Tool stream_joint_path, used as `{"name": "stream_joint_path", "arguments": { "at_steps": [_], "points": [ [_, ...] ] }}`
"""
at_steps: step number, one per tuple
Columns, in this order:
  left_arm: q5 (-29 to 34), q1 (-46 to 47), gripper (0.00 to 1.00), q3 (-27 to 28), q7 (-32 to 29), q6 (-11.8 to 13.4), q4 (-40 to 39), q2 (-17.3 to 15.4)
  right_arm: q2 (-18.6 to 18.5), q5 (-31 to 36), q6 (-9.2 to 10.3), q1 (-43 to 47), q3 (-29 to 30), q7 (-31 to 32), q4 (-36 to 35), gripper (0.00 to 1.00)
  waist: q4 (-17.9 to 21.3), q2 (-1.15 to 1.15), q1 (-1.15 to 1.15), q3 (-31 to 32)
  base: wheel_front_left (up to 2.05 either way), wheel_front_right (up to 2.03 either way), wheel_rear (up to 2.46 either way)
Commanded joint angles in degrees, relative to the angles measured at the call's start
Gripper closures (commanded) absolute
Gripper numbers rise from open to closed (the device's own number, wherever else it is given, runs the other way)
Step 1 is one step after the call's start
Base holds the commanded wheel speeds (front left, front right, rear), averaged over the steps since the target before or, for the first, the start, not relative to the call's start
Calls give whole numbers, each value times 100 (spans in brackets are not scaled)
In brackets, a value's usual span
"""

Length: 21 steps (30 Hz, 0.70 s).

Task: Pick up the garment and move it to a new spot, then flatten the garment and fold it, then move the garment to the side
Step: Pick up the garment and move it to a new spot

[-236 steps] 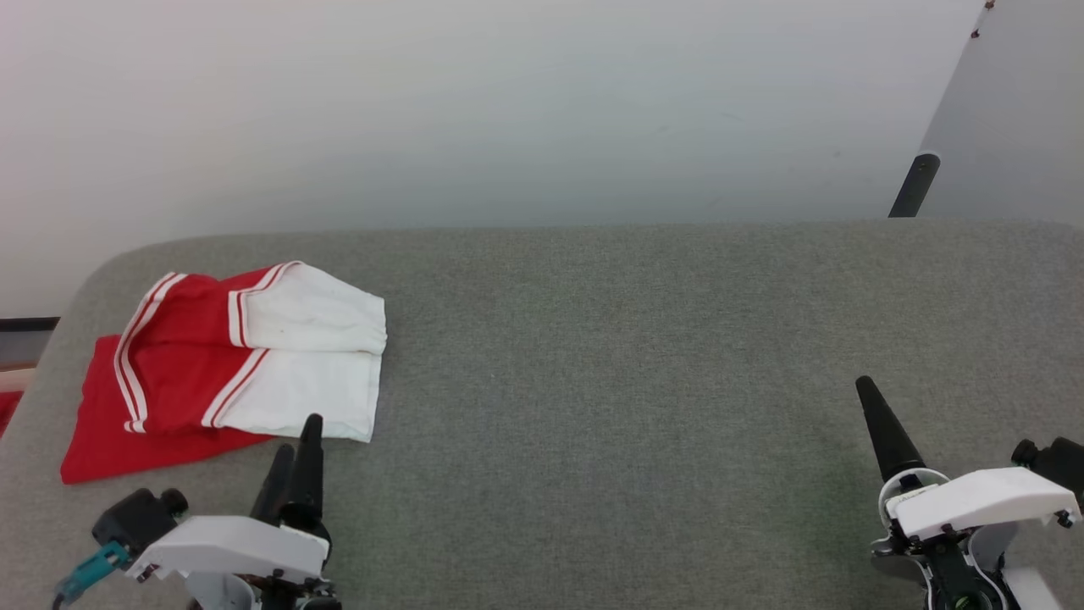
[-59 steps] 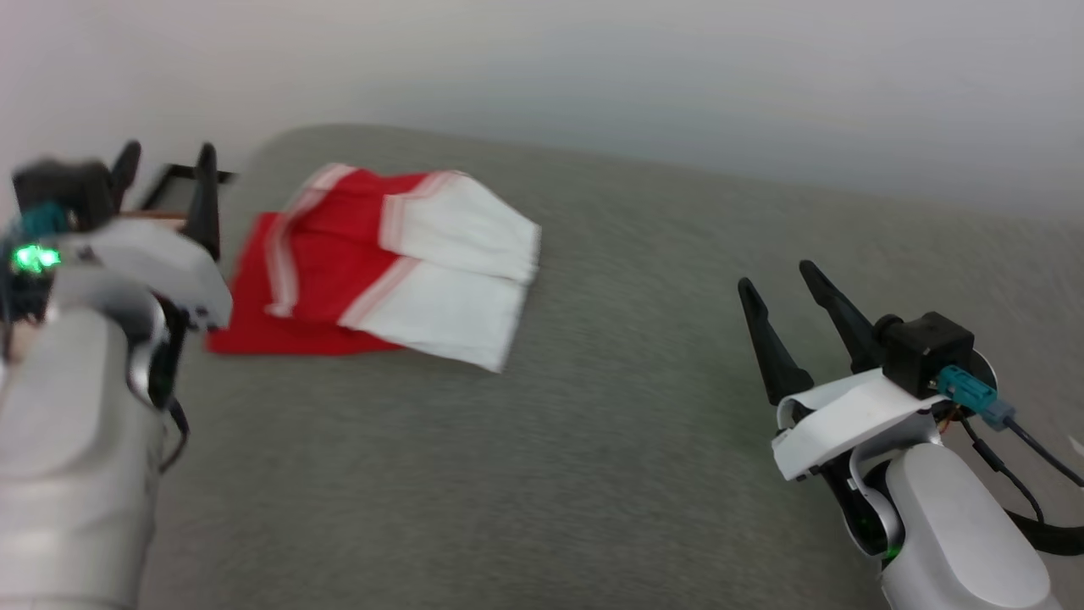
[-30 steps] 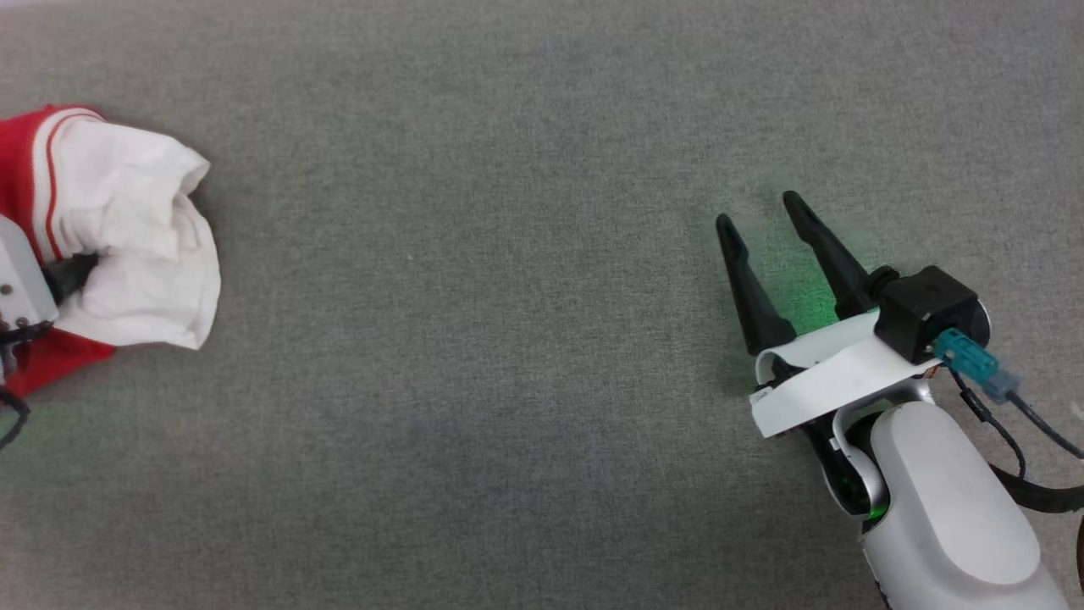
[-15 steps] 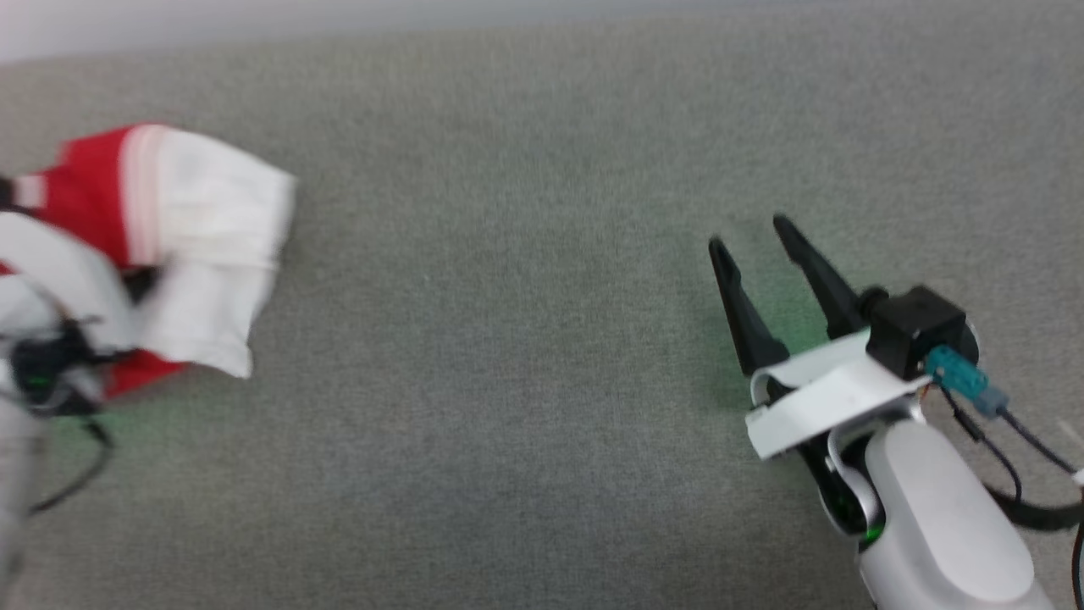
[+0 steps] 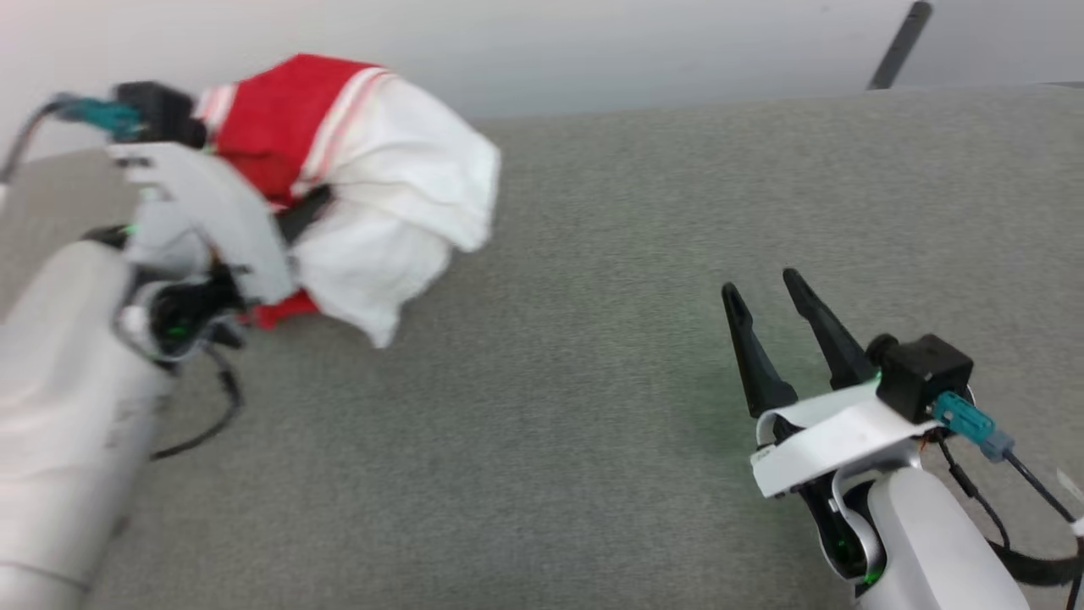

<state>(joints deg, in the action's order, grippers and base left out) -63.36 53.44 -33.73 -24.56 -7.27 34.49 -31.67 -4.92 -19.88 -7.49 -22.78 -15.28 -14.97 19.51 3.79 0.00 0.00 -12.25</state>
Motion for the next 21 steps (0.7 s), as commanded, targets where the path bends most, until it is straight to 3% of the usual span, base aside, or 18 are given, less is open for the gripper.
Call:
{"name": "stream_joint_path", "arguments": {
  "at_steps": [1, 8, 14, 17, 21],
  "points": [
    [34, 64, 100, -81, -46, 26, -94, 206, 15, -24, -1, 86, 69, -28, -42, 0, 196, 0, 0, 51, 0, 0, 0],
    [186, 173, 100, -597, -323, 194, -508, 994, 106, -66, -1, 251, 367, -28, -268, 0, 674, 0, 0, -126, 0, 0, 0],
    [292, 257, 100, -898, -388, 280, -352, 1537, 165, -125, 0, 306, 611, -27, -450, 0, 1131, 0, 0, -372, 0, 0, 0],
    [268, 250, 100, -994, -463, 231, -143, 1700, 187, -168, 0, 282, 685, -27, -520, 0, 1367, 0, 0, -493, 0, 0, 0],
    [353, 230, 100, -1125, -534, 202, 256, 1686, 201, -297, -1, 215, 703, -27, -606, 0, 1653, 0, 0, -647, 0, 0, 0]
  ]
}}
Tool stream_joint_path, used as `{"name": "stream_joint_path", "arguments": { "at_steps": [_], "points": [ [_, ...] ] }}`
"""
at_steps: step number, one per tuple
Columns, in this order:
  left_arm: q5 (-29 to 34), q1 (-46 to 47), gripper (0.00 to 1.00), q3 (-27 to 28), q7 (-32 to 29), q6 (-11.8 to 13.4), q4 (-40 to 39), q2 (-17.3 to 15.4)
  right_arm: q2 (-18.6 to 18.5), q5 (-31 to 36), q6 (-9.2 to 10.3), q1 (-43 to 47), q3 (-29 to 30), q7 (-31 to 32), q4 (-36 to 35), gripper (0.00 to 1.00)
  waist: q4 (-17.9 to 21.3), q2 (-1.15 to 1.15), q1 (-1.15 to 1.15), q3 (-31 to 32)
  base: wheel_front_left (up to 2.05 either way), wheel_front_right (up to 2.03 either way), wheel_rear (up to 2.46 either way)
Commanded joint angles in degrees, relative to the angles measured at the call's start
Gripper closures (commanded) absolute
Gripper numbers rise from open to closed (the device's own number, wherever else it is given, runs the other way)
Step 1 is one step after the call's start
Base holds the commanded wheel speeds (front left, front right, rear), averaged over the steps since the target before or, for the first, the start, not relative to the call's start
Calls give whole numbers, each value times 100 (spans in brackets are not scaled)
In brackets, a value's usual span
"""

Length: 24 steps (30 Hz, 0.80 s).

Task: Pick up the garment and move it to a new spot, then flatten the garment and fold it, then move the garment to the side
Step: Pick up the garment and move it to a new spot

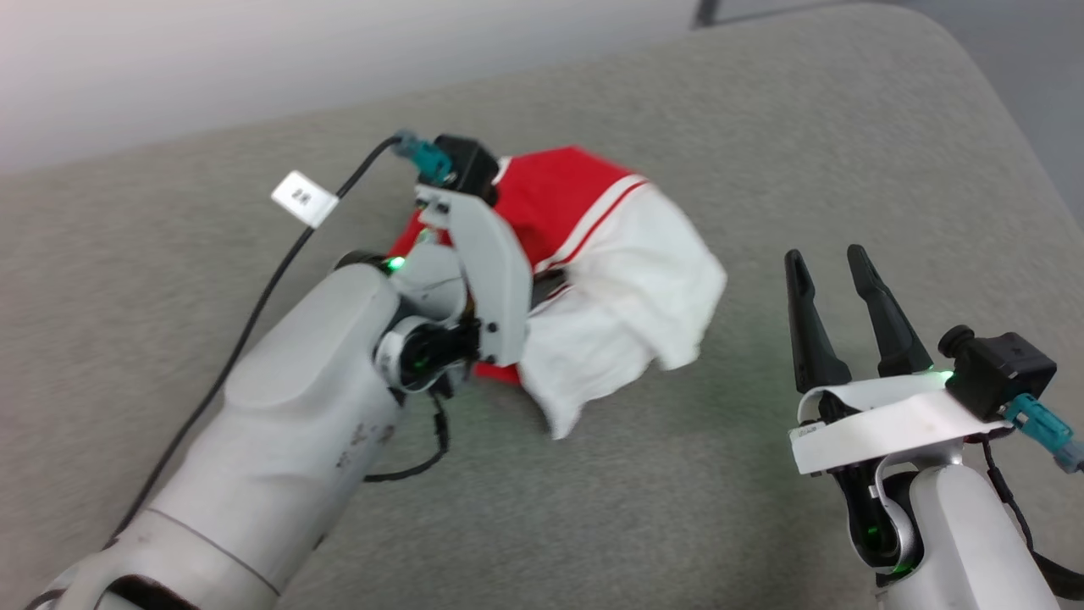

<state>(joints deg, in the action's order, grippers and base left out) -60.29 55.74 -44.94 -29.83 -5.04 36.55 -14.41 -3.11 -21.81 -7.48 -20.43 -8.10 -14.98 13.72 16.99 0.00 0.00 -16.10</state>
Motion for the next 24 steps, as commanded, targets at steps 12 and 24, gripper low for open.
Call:
{"name": "stream_joint_path", "arguments": {
  "at_steps": [12, 24],
  "points": [
    [320, -10, 100, -418, -80, -123, 1309, -39, 21, -432, -1, 22, -80, -27, -138, 0, 750, 0, 0, -461, 0, 0, 0],
    [538, 24, 0, -992, 229, -224, 1491, 59, 19, -182, -1, 87, -49, -27, -84, 0, 481, 0, 0, -207, 0, 0, 0]
  ]
}}
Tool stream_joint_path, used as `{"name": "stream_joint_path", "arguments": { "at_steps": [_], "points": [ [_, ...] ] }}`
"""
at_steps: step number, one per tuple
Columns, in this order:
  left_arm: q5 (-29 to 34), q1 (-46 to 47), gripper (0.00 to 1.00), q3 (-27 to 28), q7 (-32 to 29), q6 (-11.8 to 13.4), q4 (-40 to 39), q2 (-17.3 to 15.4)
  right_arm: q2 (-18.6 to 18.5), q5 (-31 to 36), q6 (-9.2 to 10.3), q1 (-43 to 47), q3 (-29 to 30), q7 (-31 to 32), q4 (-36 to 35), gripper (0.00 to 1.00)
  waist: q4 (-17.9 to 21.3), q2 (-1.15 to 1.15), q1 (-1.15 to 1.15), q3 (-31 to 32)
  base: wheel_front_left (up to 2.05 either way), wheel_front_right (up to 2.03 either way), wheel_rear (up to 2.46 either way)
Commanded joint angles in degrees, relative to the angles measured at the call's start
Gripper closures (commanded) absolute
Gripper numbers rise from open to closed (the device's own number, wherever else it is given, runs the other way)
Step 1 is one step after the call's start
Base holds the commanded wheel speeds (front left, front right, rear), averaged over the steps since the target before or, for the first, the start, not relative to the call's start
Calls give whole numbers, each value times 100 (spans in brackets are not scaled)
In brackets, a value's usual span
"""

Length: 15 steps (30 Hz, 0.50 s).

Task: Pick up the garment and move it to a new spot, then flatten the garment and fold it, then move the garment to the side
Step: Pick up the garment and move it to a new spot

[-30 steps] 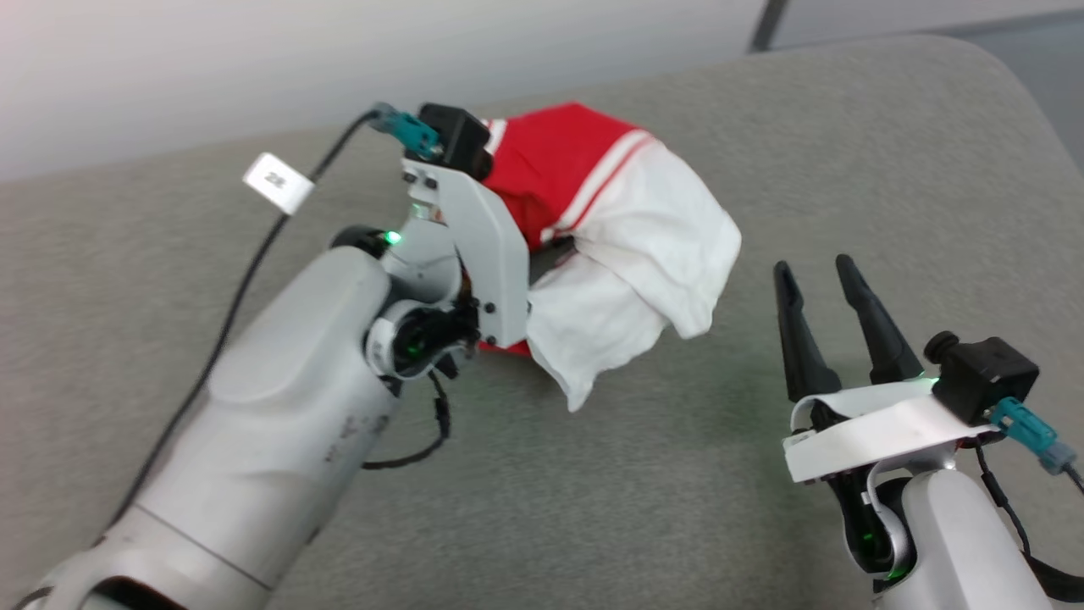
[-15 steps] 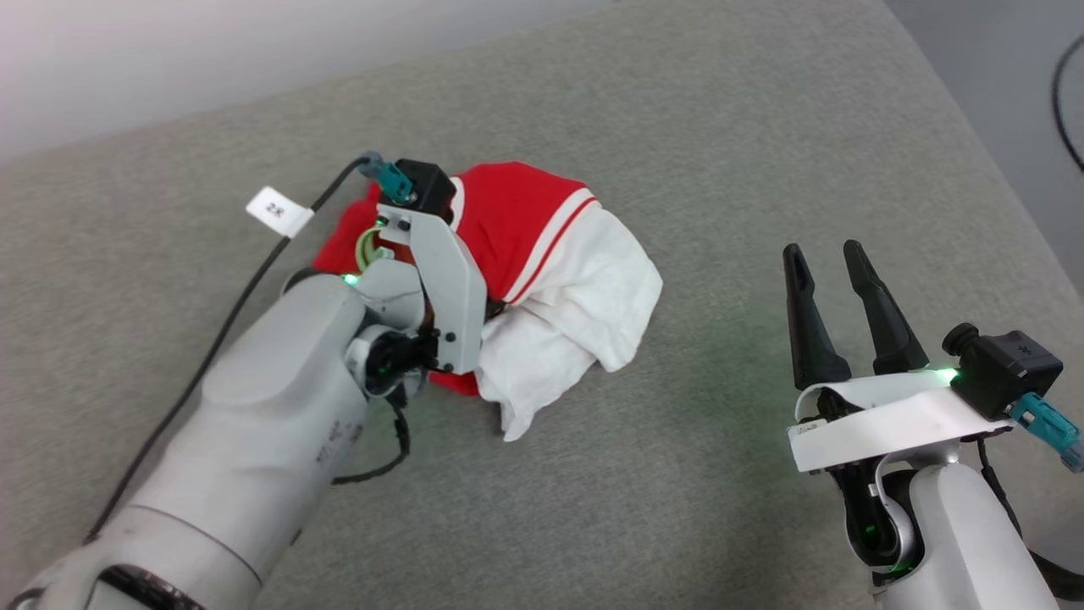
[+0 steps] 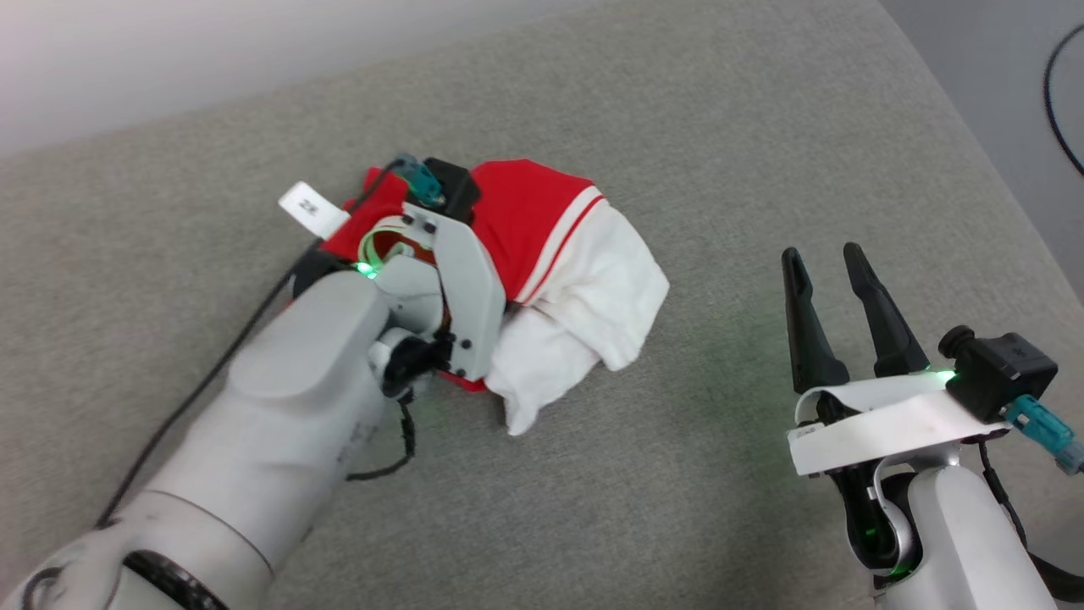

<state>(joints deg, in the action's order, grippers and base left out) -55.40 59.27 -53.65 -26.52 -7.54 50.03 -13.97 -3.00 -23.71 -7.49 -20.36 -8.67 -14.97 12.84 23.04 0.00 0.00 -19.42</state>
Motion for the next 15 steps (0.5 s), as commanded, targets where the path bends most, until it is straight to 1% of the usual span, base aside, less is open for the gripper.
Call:
{"name": "stream_joint_path", "arguments": {
  "at_steps": [1, 7, 10, 15],
  "points": [
    [-11, -326, 0, -143, -45, 24, 77, 46, 7, 62, 0, 97, 19, -28, 32, 0, -199, 0, 0, 188, 0, 0, 0],
    [-386, -273, 0, -131, 502, 21, -360, 92, 2, 391, -1, 223, 83, -28, 166, 0, -805, 0, 0, 673, 0, 0, 0],
    [-600, -357, 0, -114, 778, 19, -607, 107, -92, 500, 0, 308, 144, -27, 256, 0, -1184, 0, 0, 930, 0, 0, 0],
    [-889, -632, 0, -101, 1228, 19, -978, -117, -236, 548, 0, 433, 151, -28, 398, 0, -1723, 0, 0, 1296, 0, 0, 0]
  ]
}}
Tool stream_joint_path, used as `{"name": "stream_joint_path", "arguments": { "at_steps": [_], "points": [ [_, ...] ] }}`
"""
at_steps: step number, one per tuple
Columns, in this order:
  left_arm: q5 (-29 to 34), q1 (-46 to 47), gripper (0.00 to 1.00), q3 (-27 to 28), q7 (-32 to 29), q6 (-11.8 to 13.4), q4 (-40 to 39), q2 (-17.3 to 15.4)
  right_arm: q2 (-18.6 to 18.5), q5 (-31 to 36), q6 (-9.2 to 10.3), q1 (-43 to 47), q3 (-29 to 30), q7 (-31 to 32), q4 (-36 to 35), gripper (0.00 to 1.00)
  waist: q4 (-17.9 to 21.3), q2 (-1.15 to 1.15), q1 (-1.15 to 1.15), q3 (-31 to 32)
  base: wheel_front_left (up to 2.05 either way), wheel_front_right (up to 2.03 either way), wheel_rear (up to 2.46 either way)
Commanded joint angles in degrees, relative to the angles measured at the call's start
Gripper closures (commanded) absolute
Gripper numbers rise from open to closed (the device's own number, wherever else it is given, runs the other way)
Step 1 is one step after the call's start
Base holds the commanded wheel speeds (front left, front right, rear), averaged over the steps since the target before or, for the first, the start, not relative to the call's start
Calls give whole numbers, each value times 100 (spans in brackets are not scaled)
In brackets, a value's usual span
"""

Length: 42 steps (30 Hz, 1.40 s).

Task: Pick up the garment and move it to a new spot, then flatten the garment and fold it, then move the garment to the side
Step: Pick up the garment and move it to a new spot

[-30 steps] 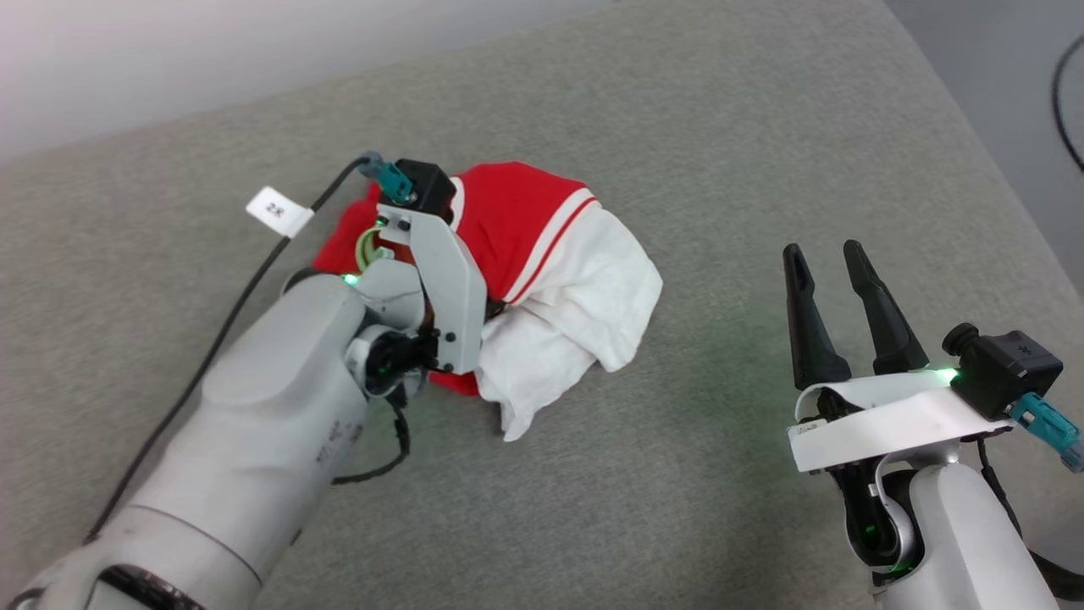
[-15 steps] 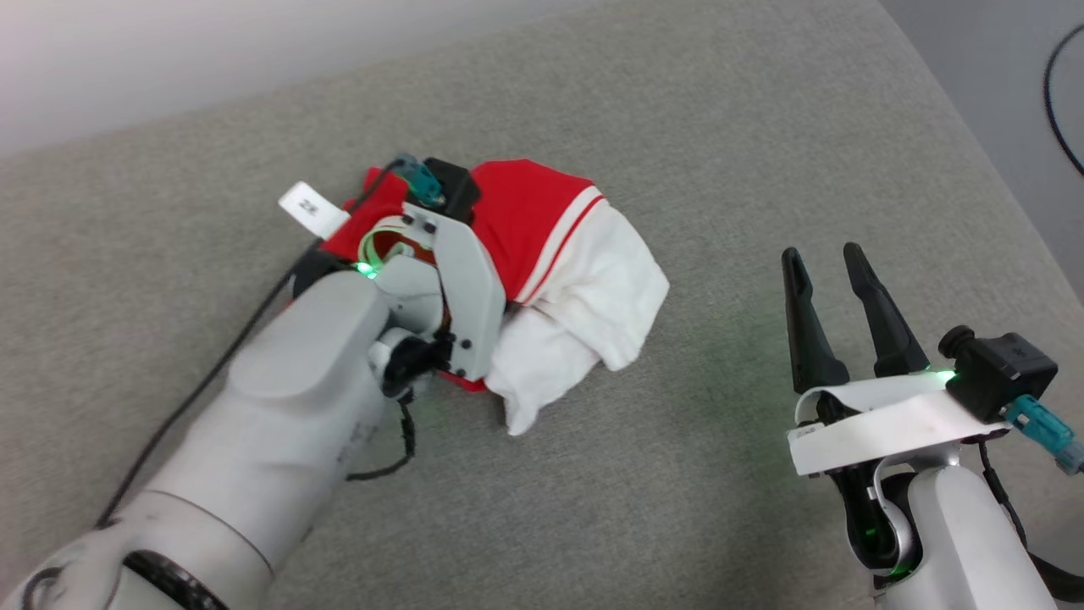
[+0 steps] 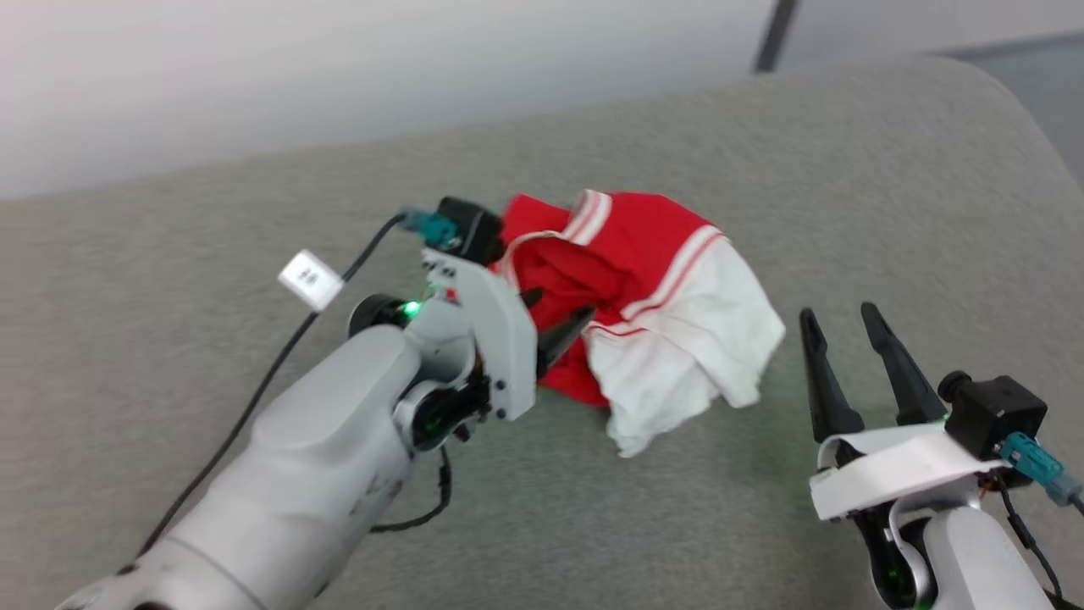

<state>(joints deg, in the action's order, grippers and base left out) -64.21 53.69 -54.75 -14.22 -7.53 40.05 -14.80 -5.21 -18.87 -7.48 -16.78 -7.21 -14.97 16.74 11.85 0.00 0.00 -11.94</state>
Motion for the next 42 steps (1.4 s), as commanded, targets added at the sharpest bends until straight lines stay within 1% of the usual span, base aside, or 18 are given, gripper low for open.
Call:
{"name": "stream_joint_path", "arguments": {
  "at_steps": [1, 3, 4, 5, 12, 15, 19, 21, 23, 25, 27, 29, 33, 35, 38, 42],
  "points": [
    [-69, -164, 0, 19, 122, 18, -47, -64, -56, 65, -2, 113, 32, -28, 31, 0, -713, 0, 0, 623, 0, 0, 0],
    [-124, -350, 0, 36, 403, 17, -192, -180, -112, 36, -1, 185, 48, -28, 93, 0, -903, 0, 0, 736, 0, 0, 0],
    [-40, -434, 0, -47, 560, 16, -297, -248, -160, 43, -1, 237, 93, -28, 115, 0, -1017, 0, 0, 796, 0, 0, 0],
    [-46, -564, 0, -31, 759, 16, -306, -351, -186, 43, -2, 283, 100, -28, 139, 0, -1114, 0, 0, 850, 0, 0, 0],
    [-179, -1523, 0, 67, 1807, 16, -259, -714, -412, -47, -2, 616, 346, 131, 114, 0, -1796, 0, 0, 1133, 0, 0, 0],
    [-215, -1911, 0, 154, 2187, 24, -215, -907, -468, -43, -2, 744, 463, 239, 6, 0, -1983, 0, 0, 1185, 0, 0, 0],
    [-239, -2384, 0, 304, 2625, 162, -234, -1152, -545, -34, -2, 989, 625, 382, -116, 0, -2155, 0, 0, 1271, 0, 0, 0],
    [-255, -2625, 0, 434, 2781, 200, -327, -1277, -583, -19, -2, 1098, 694, 442, -176, 0, -2184, 0, 0, 1318, 0, 0, 0],
    [-100, -2858, 0, 514, 2887, 177, -509, -1427, -600, -19, -2, 1228, 791, 498, -225, 0, -2183, 0, 0, 1352, 0, 0, 0],
    [-31, -3169, 0, 698, 2931, 202, -702, -1571, -604, 10, -2, 1302, 835, 556, -296, 0, -2107, 0, 0, 1372, 0, 0, 0],
    [92, -3425, 0, 1154, 2943, 291, -1000, -1669, -620, 40, -1, 1337, 903, 591, -362, 0, -2004, 0, 0, 1365, 0, 0, 0],
    [372, -3801, 0, 1669, 2940, 430, -1345, -1703, -616, 53, -1, 1398, 966, 620, -401, 0, -1904, 0, 0, 1366, 0, 0, 0],
    [1056, -4511, 0, 2629, 2933, 701, -2038, -1642, -615, 58, -2, 1419, 1032, 629, -478, 0, -1717, 0, 0, 1344, 0, 0, 0],
    [1416, -4788, 0, 2975, 2933, 819, -2337, -1564, -626, 50, -1, 1453, 1056, 631, -492, 0, -1655, 0, 0, 1335, 0, 0, 0],
    [1960, -5103, 0, 3362, 2933, 956, -2718, -1455, -621, 52, -1, 1477, 1084, 639, -512, 0, -1580, 0, 0, 1321, 0, 0, 0],
    [2576, -5357, 0, 3759, 2933, 1060, -3127, -1344, -616, 59, -1, 1434, 1092, 649, -544, 0, -1512, 0, 0, 1305, 0, 0, 0]
  ]
}}
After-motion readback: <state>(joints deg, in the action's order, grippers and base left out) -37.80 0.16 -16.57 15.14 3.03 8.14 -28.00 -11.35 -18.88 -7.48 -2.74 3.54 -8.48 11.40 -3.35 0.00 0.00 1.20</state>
